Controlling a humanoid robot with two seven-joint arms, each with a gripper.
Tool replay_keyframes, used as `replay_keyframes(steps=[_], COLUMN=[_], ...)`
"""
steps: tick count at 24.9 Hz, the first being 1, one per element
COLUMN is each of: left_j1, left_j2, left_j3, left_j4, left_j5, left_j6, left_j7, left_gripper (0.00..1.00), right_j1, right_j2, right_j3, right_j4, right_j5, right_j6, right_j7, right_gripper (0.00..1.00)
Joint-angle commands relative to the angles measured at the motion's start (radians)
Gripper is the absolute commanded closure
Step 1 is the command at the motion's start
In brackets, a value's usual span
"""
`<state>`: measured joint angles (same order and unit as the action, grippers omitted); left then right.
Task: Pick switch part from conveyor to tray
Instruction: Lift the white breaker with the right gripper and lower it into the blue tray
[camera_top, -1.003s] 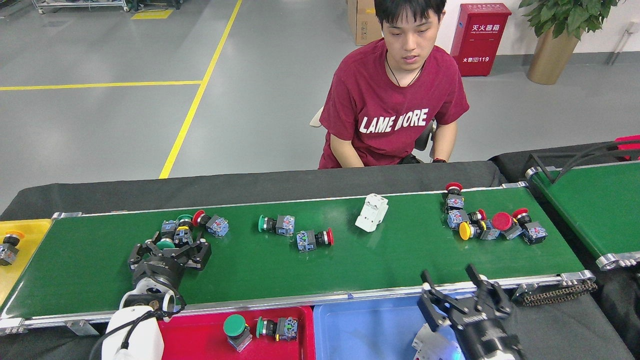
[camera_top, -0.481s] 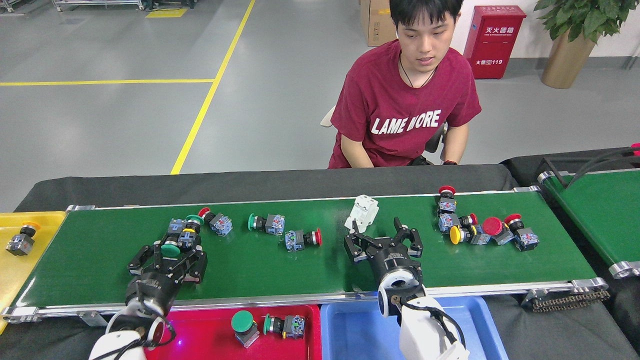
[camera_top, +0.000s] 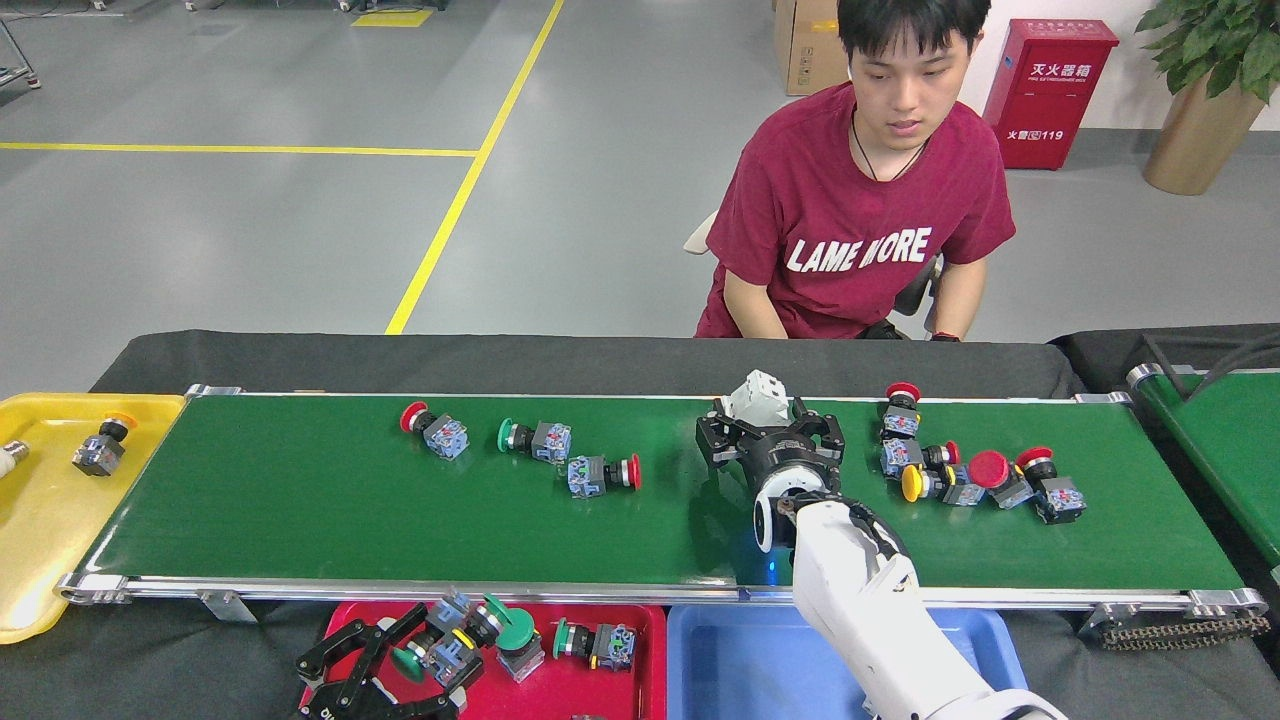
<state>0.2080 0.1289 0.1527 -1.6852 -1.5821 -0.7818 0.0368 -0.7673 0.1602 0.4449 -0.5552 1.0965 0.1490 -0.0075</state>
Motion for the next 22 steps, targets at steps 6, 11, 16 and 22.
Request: replay_keyframes(steps=[6, 11, 16, 22], left_j1=[0.022, 0.021, 0.005, -0.214], left_j2=[-0.111, -0.12, -0.118, -0.037], left_j3=[0.246, 0.323, 0.324, 0.314], left_j4=[-0.011, 0.032, 0.048, 0.248], left_j5=[0.005, 0.013, 0.014, 0.004], left_j6=[0.096, 0.237, 0.242, 0.325], left_j7=[0.005, 0.011, 0.011, -0.008], left_gripper=[0.0, 0.0, 0.0, 0.0], right_j1=[-0.021, -0.001, 0.085, 0.43], right_j2=[-0.039, -0.079, -0.189, -0.501], right_j3=[0.006, 0.003, -0.014, -0.138], right_j4=[-0.012, -0.146, -0.379, -0.795], right_j5=[-0.001, -0.004, -0.052, -0.202], right_j6=[-0.16, -0.17, -0.273, -0.71], right_j7=[-0.074, -0.063, 0.027, 0.083], right_gripper=[0.82, 0.81, 0.81, 0.78])
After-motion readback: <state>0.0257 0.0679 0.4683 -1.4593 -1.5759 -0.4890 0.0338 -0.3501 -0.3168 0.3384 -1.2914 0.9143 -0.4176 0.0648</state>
